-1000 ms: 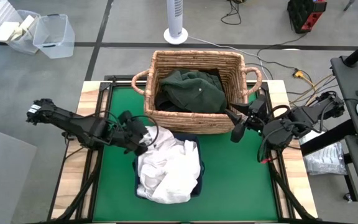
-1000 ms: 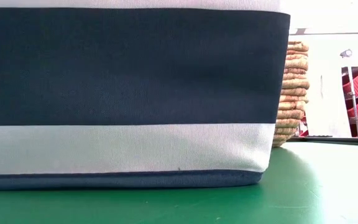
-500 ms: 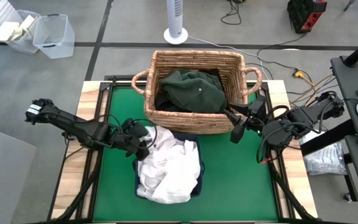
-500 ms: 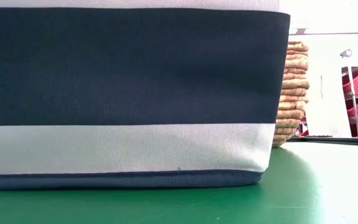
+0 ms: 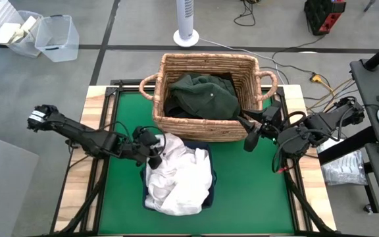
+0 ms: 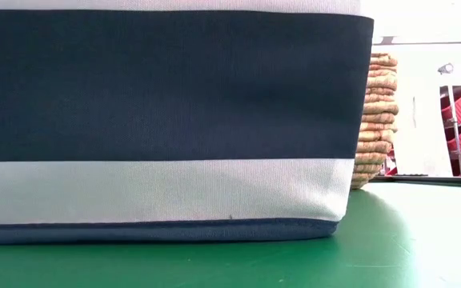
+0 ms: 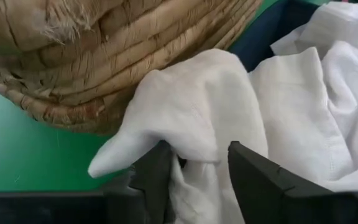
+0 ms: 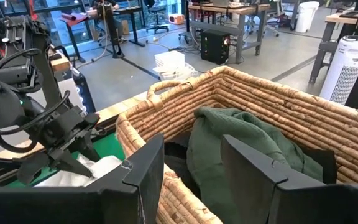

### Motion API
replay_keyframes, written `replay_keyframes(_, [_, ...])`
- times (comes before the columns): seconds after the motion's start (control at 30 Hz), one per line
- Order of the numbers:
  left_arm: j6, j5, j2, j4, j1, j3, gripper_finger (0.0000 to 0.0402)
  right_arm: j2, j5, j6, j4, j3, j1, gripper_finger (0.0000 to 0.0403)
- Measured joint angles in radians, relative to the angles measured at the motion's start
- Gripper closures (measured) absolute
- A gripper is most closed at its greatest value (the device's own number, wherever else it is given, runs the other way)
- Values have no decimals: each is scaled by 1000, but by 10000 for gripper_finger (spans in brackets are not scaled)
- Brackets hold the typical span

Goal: Sort clothes
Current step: Put the white shirt into the blue laundry organizer

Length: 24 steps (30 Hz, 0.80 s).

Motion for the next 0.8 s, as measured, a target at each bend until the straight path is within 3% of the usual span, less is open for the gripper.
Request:
replay_keyframes(0.13, [57,-1,0,4,0,17,302,0,0,0,0,0,0,252])
replay_keyframes(0.3, [119,-9,0,2,1,23,388,0,0,2,0,0,0,252])
replay_keyframes(0.47, [126,11,0,-1,1,24,398,0,0,3,0,0,0,252])
replay_keyframes(0.6, [179,114,0,5,-2,47,400,0,0,2,0,0,0,252])
replay_keyframes(0.73, [227,323,0,-1,-2,51,401,0,1,3,0,0,0,252])
replay_keyframes(0.8, [216,368,5,0,-3,40,401,0,1,4,0,0,0,252])
